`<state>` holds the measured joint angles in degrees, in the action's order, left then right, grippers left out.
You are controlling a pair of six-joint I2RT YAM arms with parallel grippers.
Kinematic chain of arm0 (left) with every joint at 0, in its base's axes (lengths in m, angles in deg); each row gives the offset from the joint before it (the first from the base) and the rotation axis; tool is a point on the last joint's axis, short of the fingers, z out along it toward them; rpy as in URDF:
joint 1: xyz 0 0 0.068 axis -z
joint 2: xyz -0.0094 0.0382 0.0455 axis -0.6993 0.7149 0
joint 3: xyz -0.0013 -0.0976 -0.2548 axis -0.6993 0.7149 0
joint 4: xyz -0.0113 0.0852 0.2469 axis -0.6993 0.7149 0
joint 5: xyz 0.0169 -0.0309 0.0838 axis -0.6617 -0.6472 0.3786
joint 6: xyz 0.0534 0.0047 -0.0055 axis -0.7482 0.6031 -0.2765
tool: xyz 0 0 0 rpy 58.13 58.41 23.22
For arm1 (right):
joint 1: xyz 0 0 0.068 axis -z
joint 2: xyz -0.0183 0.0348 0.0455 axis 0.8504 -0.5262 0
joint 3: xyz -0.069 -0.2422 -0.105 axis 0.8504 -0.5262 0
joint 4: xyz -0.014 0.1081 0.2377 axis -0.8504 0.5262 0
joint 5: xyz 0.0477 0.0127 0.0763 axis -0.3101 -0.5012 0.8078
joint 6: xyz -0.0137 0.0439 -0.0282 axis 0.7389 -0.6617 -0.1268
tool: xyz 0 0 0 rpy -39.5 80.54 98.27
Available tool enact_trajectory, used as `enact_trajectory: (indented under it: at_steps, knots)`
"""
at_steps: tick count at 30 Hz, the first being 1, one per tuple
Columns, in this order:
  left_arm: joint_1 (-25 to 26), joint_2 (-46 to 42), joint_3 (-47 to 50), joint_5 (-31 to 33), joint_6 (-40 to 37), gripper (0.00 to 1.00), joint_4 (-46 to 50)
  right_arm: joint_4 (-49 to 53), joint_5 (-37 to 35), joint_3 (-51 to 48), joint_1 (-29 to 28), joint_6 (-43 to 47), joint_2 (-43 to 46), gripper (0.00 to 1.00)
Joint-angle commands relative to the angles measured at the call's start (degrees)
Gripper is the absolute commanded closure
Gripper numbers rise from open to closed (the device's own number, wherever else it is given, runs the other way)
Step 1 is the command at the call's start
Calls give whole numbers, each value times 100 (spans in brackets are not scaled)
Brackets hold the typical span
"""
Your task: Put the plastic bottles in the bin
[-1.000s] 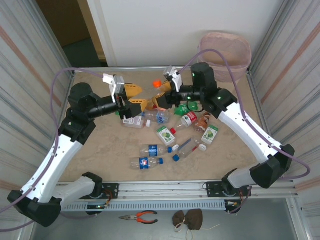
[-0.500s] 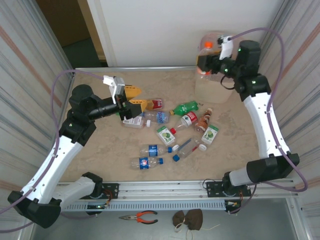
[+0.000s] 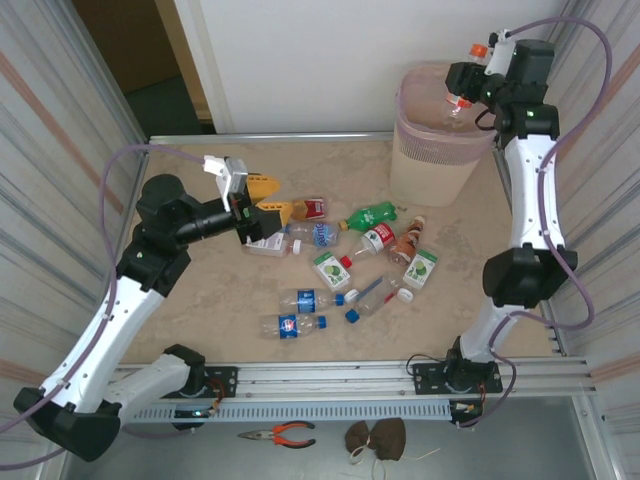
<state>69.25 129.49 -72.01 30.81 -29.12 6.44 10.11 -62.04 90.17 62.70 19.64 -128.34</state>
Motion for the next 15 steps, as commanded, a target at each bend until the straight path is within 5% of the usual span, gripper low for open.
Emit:
enact_trajectory:
  at_steps: [1, 15]
  knots:
    - [33, -110, 120, 147, -35, 32, -6, 409, -625, 465, 32, 239, -434, 46]
    - [-97, 96, 377, 191, -29, 32, -54, 1991, -1294, 1712, 81, 616, -2223, 47]
